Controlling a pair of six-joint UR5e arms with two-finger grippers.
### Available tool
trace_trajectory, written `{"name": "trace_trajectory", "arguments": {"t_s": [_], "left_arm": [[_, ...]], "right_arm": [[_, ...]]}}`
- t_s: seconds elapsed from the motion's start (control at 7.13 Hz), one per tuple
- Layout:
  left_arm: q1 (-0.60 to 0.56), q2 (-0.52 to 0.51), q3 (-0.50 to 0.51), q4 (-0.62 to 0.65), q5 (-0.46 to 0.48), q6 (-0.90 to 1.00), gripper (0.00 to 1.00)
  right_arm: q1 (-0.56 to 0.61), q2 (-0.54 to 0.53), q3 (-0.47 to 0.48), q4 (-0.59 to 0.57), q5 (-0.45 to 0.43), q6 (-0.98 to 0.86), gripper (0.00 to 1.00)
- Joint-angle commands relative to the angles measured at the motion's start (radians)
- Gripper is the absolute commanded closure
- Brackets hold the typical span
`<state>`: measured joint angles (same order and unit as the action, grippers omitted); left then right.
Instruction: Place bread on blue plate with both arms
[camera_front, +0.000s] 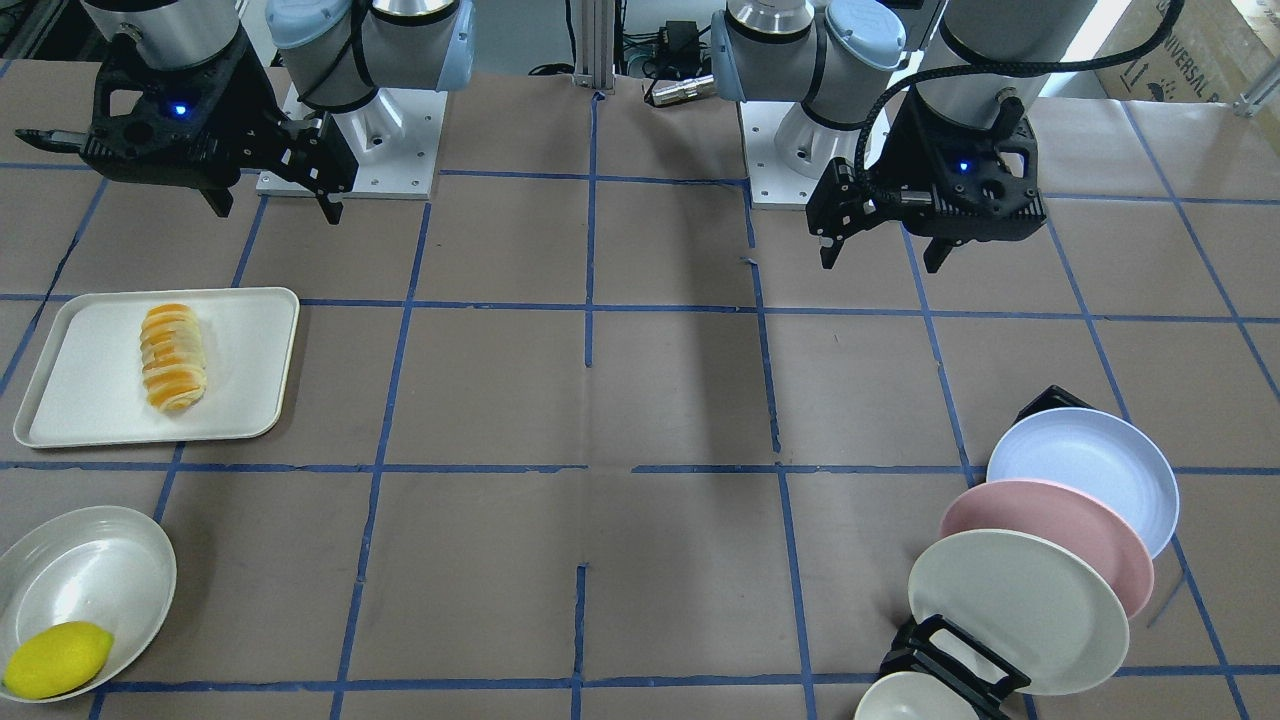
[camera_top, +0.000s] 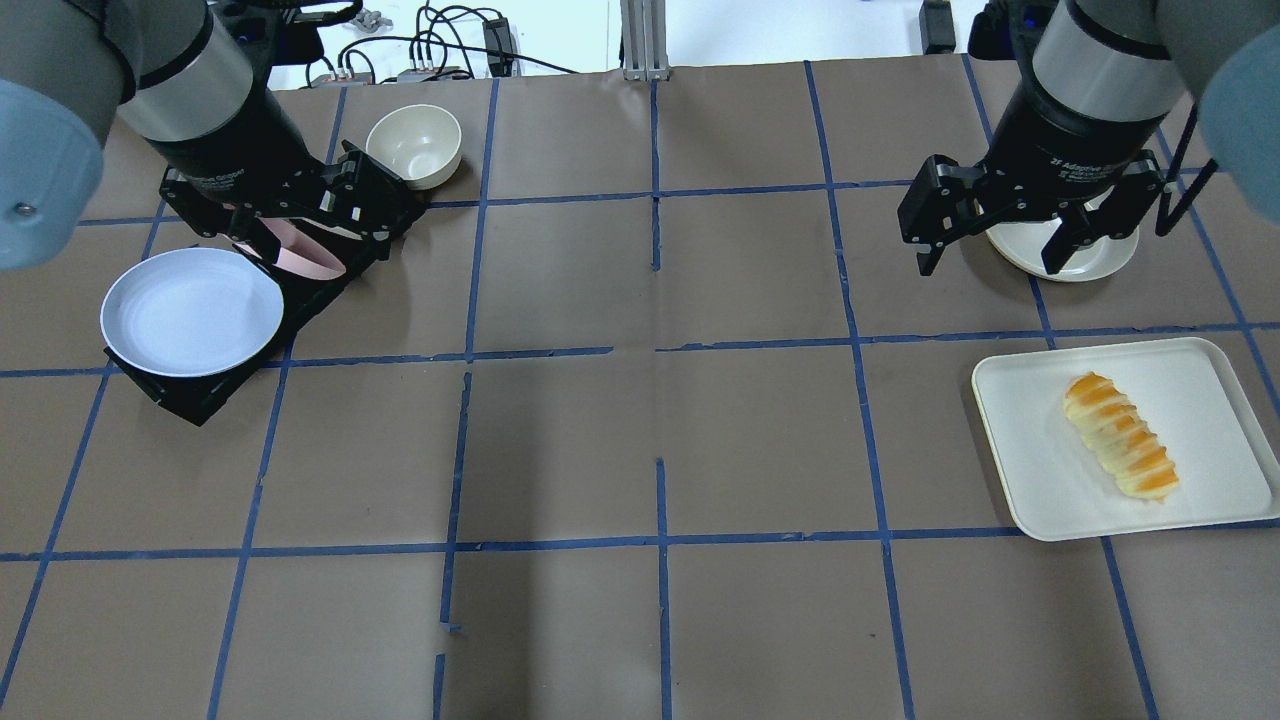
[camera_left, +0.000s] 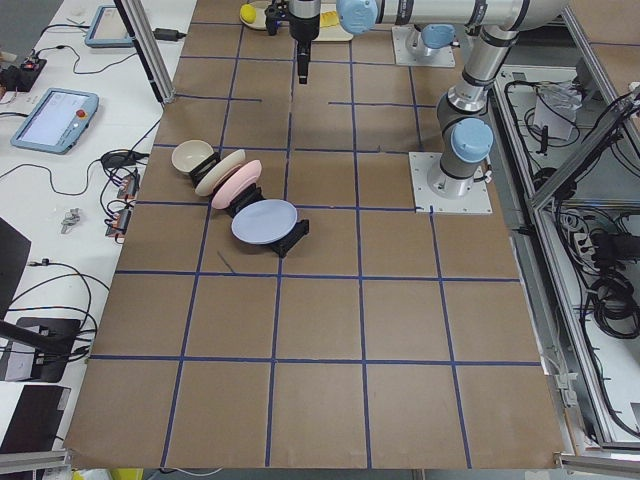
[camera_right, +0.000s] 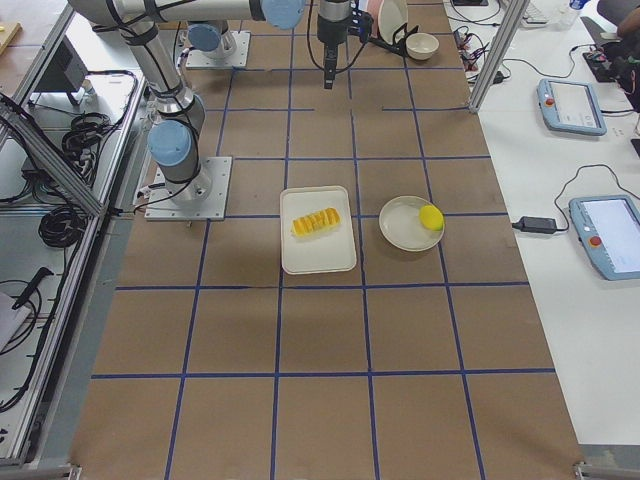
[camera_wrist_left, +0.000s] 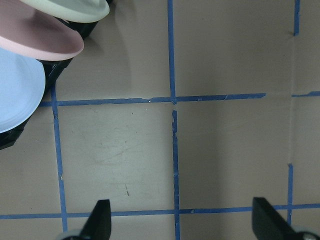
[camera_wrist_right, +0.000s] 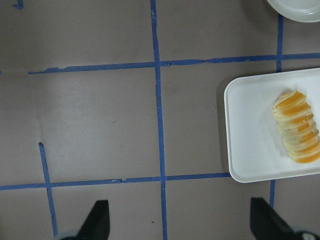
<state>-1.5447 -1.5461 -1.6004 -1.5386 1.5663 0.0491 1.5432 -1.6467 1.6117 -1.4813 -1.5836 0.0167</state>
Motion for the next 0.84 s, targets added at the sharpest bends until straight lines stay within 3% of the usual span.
{"name": "trace_trajectory", "arguments": {"t_s": [0.0, 0.7], "left_arm": [[0.0, 0.0, 0.0, 0.0, 0.003, 0.0, 0.0], [0.038, 0.012, -0.006, -0.005, 0.015, 0.067, 0.0]], "right_arm": [[0.002, 0.001, 0.001, 0.013, -0.001, -0.001, 0.0], [0.0, 0.002, 0.002, 0.013, -0.001, 0.0, 0.0]]}}
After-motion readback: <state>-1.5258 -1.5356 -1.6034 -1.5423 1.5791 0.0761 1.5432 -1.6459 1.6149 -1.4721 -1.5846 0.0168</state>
